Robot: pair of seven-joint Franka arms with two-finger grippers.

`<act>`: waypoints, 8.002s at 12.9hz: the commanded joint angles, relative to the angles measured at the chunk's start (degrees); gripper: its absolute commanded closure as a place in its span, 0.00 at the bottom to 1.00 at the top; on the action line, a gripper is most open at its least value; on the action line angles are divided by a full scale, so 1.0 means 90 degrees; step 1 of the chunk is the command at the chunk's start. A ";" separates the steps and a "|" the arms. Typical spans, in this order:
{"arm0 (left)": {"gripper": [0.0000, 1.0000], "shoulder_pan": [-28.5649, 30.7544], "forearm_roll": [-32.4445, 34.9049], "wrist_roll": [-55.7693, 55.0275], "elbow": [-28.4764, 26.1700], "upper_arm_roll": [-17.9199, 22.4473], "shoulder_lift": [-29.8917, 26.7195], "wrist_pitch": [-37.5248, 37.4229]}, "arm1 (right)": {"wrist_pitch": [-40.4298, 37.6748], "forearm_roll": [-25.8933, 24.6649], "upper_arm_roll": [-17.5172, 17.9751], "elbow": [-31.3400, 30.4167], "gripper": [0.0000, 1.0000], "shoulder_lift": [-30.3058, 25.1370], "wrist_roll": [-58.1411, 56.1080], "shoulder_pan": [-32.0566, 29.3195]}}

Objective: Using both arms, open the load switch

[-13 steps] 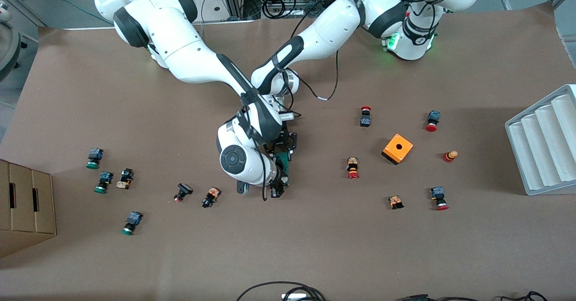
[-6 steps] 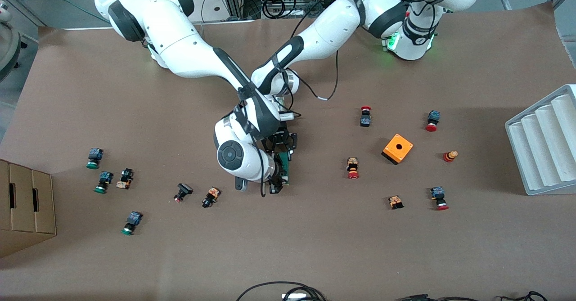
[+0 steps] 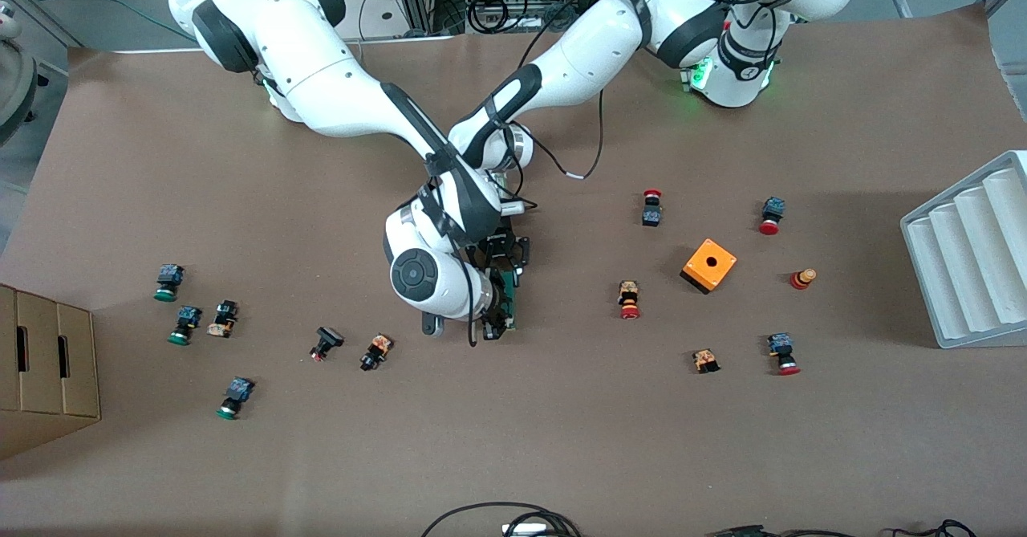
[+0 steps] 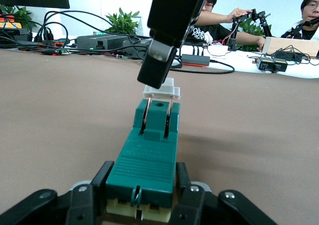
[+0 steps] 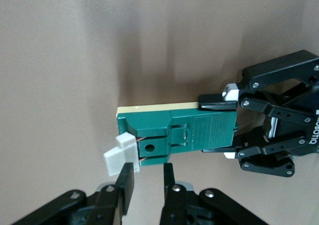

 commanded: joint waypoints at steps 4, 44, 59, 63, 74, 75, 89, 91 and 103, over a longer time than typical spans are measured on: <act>0.44 0.0086 0.0112 -0.0042 0.0158 -0.0120 0.0202 0.0120 | 0.0136 0.0060 0.0037 0.0241 0.66 0.0083 -0.0069 -0.0101; 0.44 0.0086 0.0103 -0.0023 0.0158 -0.0130 0.0192 0.0129 | 0.0400 -0.0164 0.0203 -0.0852 0.83 -0.0433 -0.0255 -0.0023; 0.44 0.0086 0.0103 -0.0003 0.0158 -0.0130 0.0183 0.0129 | 0.0419 -0.0429 0.0213 -0.1399 0.84 -0.0785 -0.0265 0.0172; 0.44 0.0086 0.0103 -0.0003 0.0158 -0.0130 0.0192 0.0129 | 0.0400 -0.0438 0.0213 -0.1458 0.84 -0.0873 -0.0274 0.0192; 0.44 0.0095 0.0103 0.0016 0.0167 -0.0130 0.0183 0.0139 | 0.0293 -0.0438 0.0204 -0.1615 0.72 -0.1186 -0.0411 0.0221; 0.44 0.0095 0.0103 0.0016 0.0167 -0.0130 0.0183 0.0139 | 0.0293 -0.0438 0.0204 -0.1615 0.72 -0.1196 -0.0401 0.0221; 0.44 0.0125 0.0112 0.0026 0.0158 -0.0130 0.0192 0.0139 | 0.0342 -0.0507 0.0204 -0.1410 0.63 -0.1117 -0.0177 0.0231; 0.44 0.0125 0.0103 0.0016 0.0158 -0.0130 0.0183 0.0139 | 0.0341 -0.0507 0.0204 -0.1361 0.63 -0.1117 -0.0157 0.0221; 0.44 0.0144 0.0112 0.0036 0.0148 -0.0140 0.0192 0.0139 | 0.0566 -0.0526 0.0184 -0.1097 0.67 -0.0747 -0.0226 0.0143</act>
